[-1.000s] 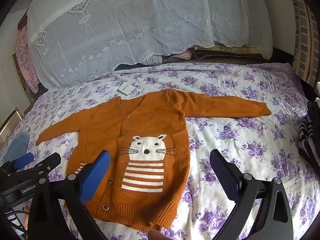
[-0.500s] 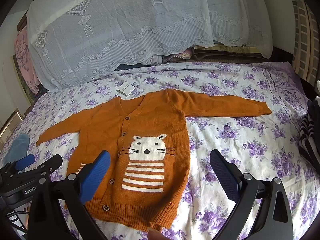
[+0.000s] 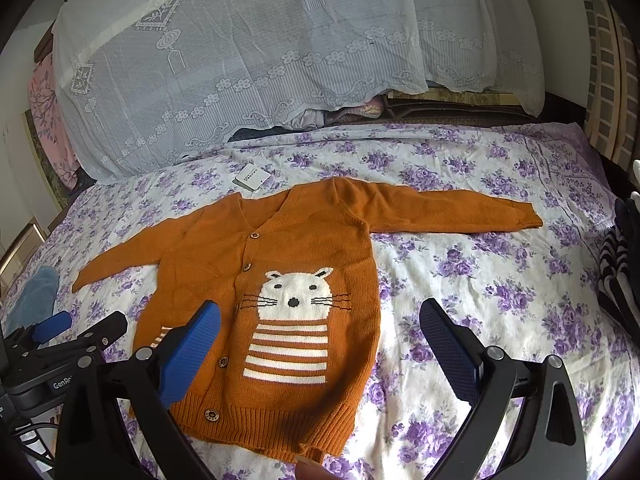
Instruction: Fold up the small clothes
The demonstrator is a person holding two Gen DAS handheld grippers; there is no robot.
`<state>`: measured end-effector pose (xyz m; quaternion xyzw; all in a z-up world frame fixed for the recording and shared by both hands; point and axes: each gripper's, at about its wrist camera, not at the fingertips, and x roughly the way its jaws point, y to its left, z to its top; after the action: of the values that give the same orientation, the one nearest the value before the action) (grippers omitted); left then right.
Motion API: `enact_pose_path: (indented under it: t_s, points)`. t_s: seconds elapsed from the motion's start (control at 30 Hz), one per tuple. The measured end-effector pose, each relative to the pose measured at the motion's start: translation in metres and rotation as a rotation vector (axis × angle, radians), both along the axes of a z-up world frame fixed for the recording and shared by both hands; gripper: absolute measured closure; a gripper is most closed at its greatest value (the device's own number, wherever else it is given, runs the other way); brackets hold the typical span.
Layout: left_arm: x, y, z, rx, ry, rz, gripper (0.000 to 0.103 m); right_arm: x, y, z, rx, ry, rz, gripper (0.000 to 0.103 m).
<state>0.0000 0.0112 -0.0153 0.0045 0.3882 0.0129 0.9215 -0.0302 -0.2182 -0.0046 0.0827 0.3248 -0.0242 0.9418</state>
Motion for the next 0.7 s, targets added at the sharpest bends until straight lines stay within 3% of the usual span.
enact_pose_path:
  t_s: [0.7]
  points:
    - [0.0003, -0.0005, -0.0008, -0.001, 0.011, 0.002, 0.005, -0.0003, -0.0003, 0.0006, 0.002, 0.0, 0.0, 0.003]
